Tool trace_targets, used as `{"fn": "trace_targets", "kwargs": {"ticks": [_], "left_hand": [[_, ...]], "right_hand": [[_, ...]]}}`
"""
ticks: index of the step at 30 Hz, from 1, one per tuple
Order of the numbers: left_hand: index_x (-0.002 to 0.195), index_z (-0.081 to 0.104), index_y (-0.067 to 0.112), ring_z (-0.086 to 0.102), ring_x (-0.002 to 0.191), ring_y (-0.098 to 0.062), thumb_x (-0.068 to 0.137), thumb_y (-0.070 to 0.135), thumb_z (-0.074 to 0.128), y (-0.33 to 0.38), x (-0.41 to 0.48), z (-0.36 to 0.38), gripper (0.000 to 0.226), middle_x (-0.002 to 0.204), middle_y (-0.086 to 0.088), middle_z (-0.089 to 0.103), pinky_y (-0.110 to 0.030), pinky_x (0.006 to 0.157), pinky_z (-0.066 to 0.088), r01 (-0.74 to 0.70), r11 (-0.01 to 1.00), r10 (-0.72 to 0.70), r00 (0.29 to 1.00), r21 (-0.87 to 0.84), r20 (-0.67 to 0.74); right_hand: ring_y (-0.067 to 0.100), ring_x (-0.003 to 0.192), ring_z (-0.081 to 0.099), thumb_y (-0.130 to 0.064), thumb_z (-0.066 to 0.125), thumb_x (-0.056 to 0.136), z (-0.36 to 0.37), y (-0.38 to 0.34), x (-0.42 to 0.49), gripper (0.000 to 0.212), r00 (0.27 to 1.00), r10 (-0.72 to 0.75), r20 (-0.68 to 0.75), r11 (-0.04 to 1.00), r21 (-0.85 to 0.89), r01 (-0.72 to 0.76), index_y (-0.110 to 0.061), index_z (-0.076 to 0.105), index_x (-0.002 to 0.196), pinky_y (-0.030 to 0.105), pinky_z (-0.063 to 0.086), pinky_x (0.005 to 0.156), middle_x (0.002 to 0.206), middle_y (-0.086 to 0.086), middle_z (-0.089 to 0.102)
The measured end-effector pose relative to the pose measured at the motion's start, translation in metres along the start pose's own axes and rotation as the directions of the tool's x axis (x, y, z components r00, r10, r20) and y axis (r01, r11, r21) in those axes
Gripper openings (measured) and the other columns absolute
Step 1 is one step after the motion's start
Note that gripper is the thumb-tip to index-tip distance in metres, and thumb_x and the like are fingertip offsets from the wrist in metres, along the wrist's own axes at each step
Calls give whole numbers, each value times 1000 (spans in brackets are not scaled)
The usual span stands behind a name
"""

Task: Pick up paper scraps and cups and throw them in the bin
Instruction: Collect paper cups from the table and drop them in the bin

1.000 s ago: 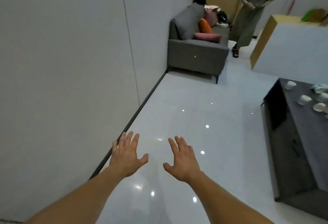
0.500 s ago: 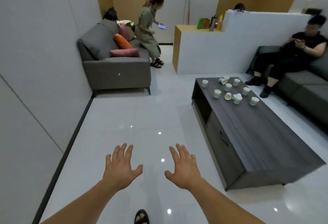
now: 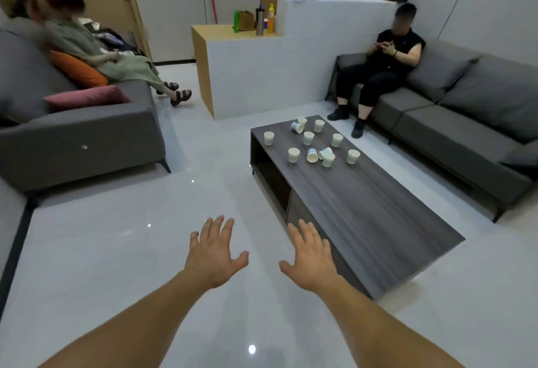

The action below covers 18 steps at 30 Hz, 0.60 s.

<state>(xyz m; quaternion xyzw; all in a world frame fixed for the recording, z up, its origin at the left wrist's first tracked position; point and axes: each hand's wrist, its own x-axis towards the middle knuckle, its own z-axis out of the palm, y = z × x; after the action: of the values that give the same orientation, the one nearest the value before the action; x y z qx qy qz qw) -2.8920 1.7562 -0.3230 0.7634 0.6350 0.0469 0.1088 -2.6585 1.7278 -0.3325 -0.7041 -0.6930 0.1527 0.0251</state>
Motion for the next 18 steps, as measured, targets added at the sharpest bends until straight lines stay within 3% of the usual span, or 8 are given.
{"fn": "trace_targets", "kwargs": {"ticks": [9,13,18], "left_hand": [[153,7,24,-2,148,-23,84,69,36,57,177,5,87,161,0,4,-49,118,8,-24,1000,24,999,13,36],[153,8,23,1,148,-22,84,68,38,66,242,3,87,161,-1,6,-47,118,13,23,1000,-22,1000,-10,15],[153,6,22,-1,148,-22,83,68,40,60,311,12,90,161,0,6,-45,117,12,19,1000,-18,996,-16,90]], "right_hand": [[22,149,-16,-53,54,88,-38,70,160,91,999,19,39,999,35,-20,-28,-3,155,53,1,119,163,-1,-12],[21,149,-16,-49,54,90,-64,97,228,89,999,-2,50,1000,21,1,-29,-3,155,52,1,119,163,-2,-13],[22,149,-14,-48,54,90,-74,110,300,88,994,21,109,999,23,-24,-28,-1,155,52,3,119,163,-2,-12]]}}
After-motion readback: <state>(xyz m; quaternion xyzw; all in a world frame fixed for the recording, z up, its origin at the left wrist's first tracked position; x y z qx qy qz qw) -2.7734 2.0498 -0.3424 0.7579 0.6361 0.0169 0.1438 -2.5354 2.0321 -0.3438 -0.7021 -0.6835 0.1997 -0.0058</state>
